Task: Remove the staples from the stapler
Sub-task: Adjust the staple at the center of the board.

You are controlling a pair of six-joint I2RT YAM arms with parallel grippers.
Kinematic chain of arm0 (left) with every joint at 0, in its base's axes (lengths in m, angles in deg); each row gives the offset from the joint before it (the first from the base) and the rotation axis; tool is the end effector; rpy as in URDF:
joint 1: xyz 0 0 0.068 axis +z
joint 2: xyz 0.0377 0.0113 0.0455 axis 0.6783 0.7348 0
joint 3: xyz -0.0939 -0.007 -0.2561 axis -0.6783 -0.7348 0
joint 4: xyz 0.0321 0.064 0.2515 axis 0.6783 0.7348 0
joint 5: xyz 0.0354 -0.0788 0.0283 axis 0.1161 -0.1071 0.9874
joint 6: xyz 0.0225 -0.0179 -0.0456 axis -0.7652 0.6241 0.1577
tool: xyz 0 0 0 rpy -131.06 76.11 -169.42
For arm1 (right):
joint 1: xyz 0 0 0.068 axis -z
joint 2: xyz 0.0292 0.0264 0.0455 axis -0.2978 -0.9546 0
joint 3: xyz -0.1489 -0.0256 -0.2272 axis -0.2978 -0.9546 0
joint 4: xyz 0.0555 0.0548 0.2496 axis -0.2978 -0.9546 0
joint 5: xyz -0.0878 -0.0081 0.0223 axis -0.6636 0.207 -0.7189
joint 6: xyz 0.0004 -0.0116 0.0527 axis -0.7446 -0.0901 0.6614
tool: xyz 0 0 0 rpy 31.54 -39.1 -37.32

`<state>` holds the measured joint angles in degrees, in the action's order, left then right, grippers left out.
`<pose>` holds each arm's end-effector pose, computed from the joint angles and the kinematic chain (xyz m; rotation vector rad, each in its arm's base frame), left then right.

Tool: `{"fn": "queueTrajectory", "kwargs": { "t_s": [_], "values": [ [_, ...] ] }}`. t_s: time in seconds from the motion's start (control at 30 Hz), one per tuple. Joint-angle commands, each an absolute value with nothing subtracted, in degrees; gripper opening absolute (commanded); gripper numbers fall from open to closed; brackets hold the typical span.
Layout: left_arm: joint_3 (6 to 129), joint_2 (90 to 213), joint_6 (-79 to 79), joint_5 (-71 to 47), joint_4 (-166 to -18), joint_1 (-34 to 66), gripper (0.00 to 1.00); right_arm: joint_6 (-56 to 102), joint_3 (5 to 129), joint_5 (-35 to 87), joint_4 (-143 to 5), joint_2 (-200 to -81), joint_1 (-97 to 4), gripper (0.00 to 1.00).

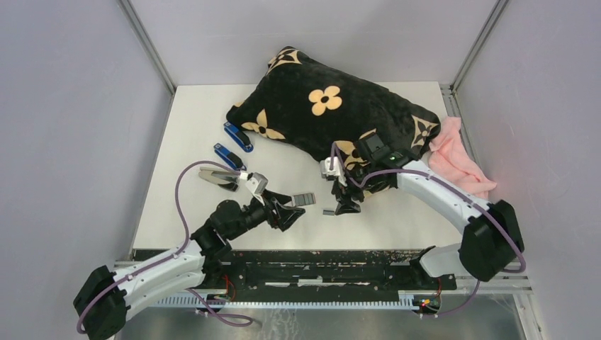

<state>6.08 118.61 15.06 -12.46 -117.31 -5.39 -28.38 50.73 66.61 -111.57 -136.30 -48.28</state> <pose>0.1125 -0.1338 0.2063 0.4616 1.7066 -1.0979 0.2083 0.1562 0.2680 -1.6728 1.7085 0.9945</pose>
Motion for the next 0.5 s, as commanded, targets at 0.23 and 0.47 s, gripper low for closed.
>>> {"fn": "queueTrajectory", "kwargs": {
  "t_s": [0.23, 0.47],
  "values": [
    [0.5, 105.5, 23.1, -1.3, -109.7, -5.5, 0.8, -21.9, 51.4, 41.7, -101.1, -149.6, -57.8, 0.56],
    [0.3, 104.8, 23.1, -1.8, -109.5, -5.5, 0.79, -20.1, 52.5, 36.1, -99.8, -153.5, -59.7, 0.5]
  ]
}}
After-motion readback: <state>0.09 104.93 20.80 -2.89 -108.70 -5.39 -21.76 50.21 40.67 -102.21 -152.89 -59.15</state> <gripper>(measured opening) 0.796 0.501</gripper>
